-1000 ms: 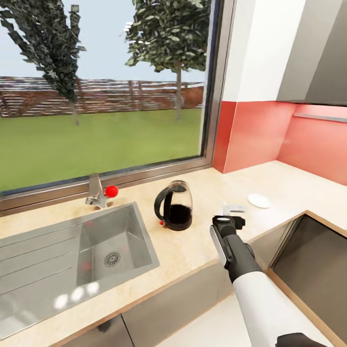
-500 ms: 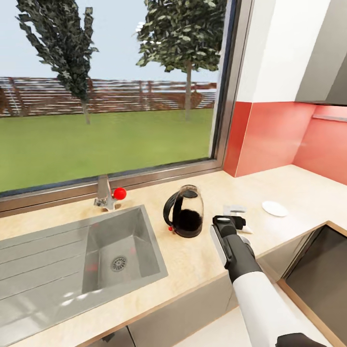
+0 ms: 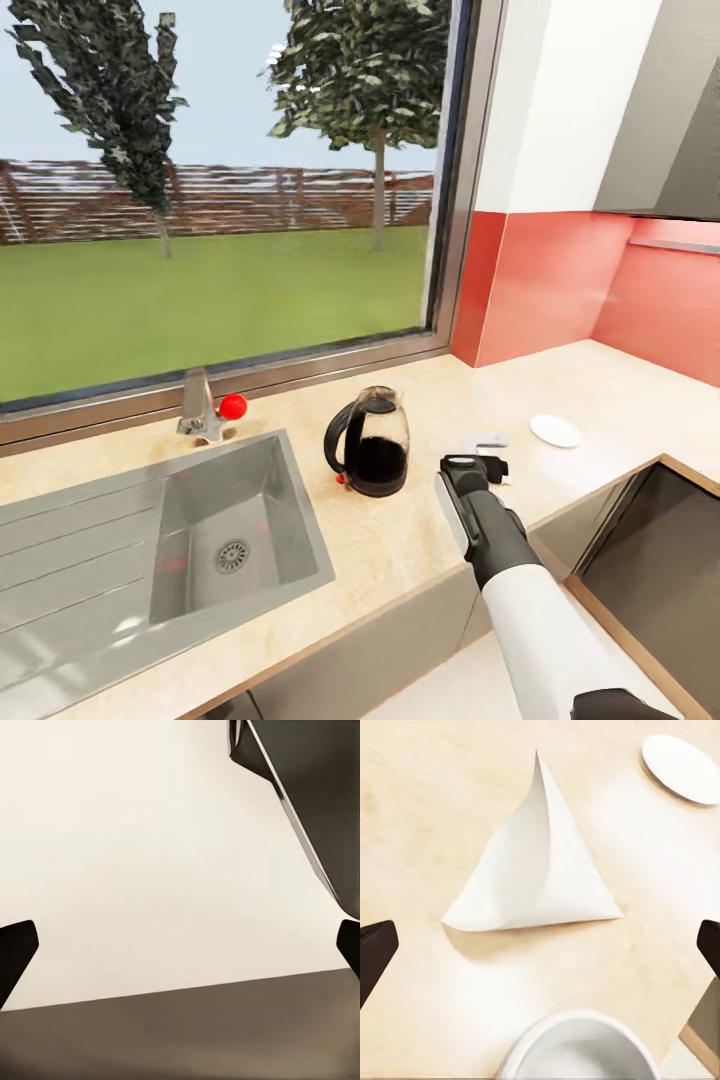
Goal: Set up a coffee station on the kitchen countertop: keep the coffee maker on the countertop, move the bottle of coffee from the kitchen shelf to the counter next to the coffee maker, place a paper coffee filter on top of the coffee maker, put the saucer next to the coffee maker with the coffee cup on the saucer, and place the electric kettle next to the coffee maker.
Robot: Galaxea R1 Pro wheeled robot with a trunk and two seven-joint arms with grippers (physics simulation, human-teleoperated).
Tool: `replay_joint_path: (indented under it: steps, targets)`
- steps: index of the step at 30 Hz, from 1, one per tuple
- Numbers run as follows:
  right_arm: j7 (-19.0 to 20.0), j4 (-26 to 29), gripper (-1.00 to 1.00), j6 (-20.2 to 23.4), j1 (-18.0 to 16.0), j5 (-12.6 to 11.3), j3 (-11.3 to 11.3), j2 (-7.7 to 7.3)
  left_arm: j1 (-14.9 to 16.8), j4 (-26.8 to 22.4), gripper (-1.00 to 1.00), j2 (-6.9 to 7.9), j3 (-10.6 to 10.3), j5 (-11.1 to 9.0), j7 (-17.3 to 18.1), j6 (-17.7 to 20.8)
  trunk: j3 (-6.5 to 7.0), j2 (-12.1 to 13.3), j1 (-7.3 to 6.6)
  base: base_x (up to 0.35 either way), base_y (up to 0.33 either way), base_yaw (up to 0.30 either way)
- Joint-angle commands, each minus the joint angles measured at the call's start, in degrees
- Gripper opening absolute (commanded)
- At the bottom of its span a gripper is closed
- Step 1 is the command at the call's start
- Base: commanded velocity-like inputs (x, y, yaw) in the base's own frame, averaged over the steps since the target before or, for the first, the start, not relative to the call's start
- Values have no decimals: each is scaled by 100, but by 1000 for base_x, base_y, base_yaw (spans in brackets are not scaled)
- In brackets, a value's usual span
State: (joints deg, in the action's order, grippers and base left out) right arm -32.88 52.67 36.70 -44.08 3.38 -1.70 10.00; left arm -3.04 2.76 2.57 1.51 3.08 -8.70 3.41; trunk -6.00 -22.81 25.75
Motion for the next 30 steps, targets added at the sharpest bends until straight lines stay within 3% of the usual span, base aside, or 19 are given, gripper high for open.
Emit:
replay_joint_path:
  steps: [1, 5, 13, 19, 30]
  targets:
    - [-6, -36, 100, 48, -5, 37, 0, 0, 3, -5, 100, -1, 16, 34, -14, 20, -10, -11, 3, 10, -7, -8]
    - [-8, -156, 100, 38, -5, 37, 72, 0, 0, -4, 100, -2, 16, 35, -14, 20, -10, -11, 3, 5, -3, -4]
    - [0, -361, 100, -27, -5, 31, 444, 0, -3, -7, 100, -8, 16, 32, -10, 20, -10, -11, 3, 2, 0, 0]
    - [-8, -473, 100, -488, -5, 39, 483, 0, -4, -12, 100, -12, 16, 27, -9, 20, -10, -11, 3, 154, 0, 0]
    - [-8, -486, 100, -567, -5, 40, 470, 0, -4, -7, 100, -28, 16, 27, -13, 20, -10, -11, 3, 36, 0, 0]
